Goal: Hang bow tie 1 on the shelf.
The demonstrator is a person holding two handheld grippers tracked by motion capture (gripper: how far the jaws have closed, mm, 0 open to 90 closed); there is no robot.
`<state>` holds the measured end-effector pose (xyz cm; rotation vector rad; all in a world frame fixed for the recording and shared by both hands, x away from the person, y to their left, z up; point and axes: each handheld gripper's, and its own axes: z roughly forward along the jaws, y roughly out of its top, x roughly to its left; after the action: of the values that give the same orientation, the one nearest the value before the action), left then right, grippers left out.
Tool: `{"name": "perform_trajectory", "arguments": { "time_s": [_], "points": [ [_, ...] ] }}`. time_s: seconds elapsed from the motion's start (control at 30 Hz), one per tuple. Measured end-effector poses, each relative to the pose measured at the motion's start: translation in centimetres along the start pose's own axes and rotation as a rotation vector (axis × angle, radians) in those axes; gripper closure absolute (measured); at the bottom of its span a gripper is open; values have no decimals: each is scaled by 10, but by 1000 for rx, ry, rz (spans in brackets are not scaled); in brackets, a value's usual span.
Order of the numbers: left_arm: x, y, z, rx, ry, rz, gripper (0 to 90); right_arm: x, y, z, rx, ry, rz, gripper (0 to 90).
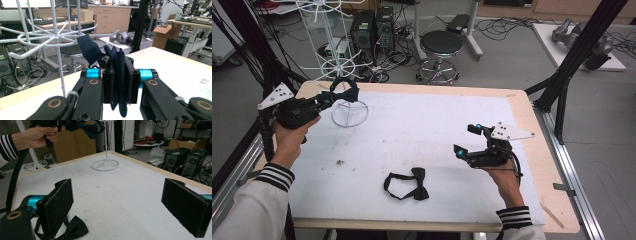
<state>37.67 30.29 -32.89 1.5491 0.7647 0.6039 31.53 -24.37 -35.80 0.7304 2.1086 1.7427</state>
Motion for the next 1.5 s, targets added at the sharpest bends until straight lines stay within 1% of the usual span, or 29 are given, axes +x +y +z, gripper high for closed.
{"name": "perform_trajectory", "arguments": {
  "time_s": [0.1, 0.27, 0.4, 0.5, 0.57, 0.6, 0.63, 0.77, 0.9, 0.97, 1.07, 1.13, 1.2, 1.27, 1.3, 1.33, 1.37, 1.4, 1.43, 1.47, 1.5],
  "points": [
    [0, -4, 3, 17, 3, 2, 798, 0, 0, 0, 2, 0, -1, 100],
    [-1, -12, 8, 34, 9, -8, 797, 0, -2, 0, -3, 2, 2, 100],
    [-1, -16, 11, 45, 14, -11, 797, 1, -7, -2, -4, -5, 14, 100],
    [-3, -17, 12, 53, 13, -10, 797, 0, -11, -4, -18, -9, 20, 100],
    [-4, -18, 12, 61, 11, -2, 797, 1, -13, -4, -17, -16, 24, 100],
    [-4, -18, 12, 62, 10, -3, 797, 0, -14, -4, -24, -14, 19, 100],
    [-5, -18, 12, 61, 10, -5, 797, 1, -14, -4, -22, -11, 30, 100],
    [-6, -18, 12, 68, 13, 5, 794, 1, -15, -3, -19, -10, 32, 100],
    [-6, -18, 12, 71, 15, 3, 792, 1, -15, -4, -20, -8, 32, 99],
    [-6, -18, 11, 75, 16, 5, 790, 1, -15, -4, -25, -9, 24, 100],
    [-6, -19, 11, 75, 23, 0, 773, 0, -16, -4, -25, -9, 26, 100],
    [-6, -20, 10, 80, 31, -14, 728, 1, -16, -4, -25, -7, 26, 99],
    [-6, -22, 9, 82, 30, -23, 632, 1, -16, -5, -24, -3, 33, 100],
    [-5, -22, 8, 73, 33, -30, 483, 1, -16, -5, -33, -3, 26, 100],
    [-5, -23, 8, 65, 28, -38, 409, 1, -16, -6, -34, -3, 30, 100],
    [-5, -23, 7, 58, 25, -37, 333, 1, -16, -6, -32, -1, 33, 100],
    [-5, -22, 6, 52, 23, -37, 276, 0, -16, -7, -36, -4, 30, 99],
    [-4, -22, 5, 49, 23, -34, 234, 1, -16, -7, -37, -4, 41, 100],
    [-4, -22, 4, 41, 26, -32, 208, 0, -16, -8, -43, -6, 32, 100],
    [-5, -22, 2, 34, 29, -30, 182, 0, -16, -8, -41, -7, 38, 100],
    [-5, -21, 0, 29, 21, -28, 163, 0, -16, -8, -42, -8, 39, 100]
  ]
}}
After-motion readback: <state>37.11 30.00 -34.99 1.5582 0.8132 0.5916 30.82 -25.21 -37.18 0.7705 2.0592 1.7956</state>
